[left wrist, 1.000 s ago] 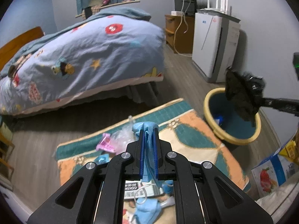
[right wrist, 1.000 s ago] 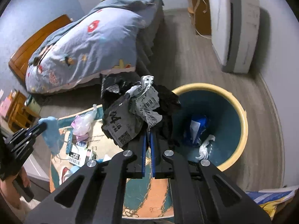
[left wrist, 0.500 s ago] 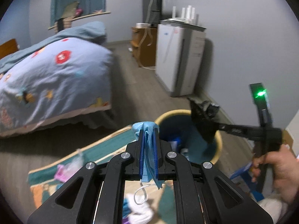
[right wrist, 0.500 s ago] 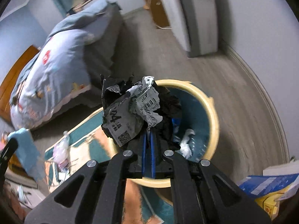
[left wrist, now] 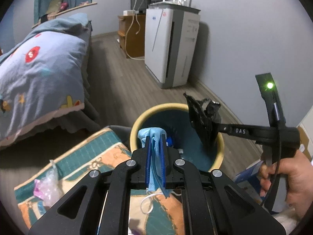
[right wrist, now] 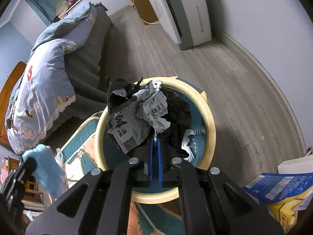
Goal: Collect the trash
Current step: 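Carry the black bag into the bin and open the right tool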
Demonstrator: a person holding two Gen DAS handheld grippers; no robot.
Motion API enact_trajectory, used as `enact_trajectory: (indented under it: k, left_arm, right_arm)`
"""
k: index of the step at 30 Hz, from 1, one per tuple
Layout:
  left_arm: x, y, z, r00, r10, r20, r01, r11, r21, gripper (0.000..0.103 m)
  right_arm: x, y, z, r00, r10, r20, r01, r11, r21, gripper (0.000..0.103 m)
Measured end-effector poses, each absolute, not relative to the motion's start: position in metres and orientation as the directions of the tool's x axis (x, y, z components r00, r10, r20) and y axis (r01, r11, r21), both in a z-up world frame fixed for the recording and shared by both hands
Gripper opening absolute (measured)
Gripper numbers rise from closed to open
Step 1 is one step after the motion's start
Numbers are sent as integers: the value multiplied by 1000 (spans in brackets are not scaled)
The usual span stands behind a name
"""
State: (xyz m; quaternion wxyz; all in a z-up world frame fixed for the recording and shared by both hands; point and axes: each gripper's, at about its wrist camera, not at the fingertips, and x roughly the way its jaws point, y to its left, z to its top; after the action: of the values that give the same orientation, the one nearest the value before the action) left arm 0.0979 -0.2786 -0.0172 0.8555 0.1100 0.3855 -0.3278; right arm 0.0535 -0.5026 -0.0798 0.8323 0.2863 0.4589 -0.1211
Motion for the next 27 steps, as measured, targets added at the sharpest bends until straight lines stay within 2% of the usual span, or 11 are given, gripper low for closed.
enact_trajectory:
  k: [13,21,27]
  left_arm:
    - [115,-292,-51,435,-459,-775,651,754,-82,9]
    - [126,-306,-48,436,-492,-754,676,731,-86,9]
    - [132,-319,-37,465,-509,-724,692,719,-61,17]
  right_arm:
    - [68,-501,-102,502,86,-861,491,791,365,4]
    - [71,-502,-104,504,77,-861,510,777,368,4]
    - [69,-505,-102,519,57,-853,529,762,373,4]
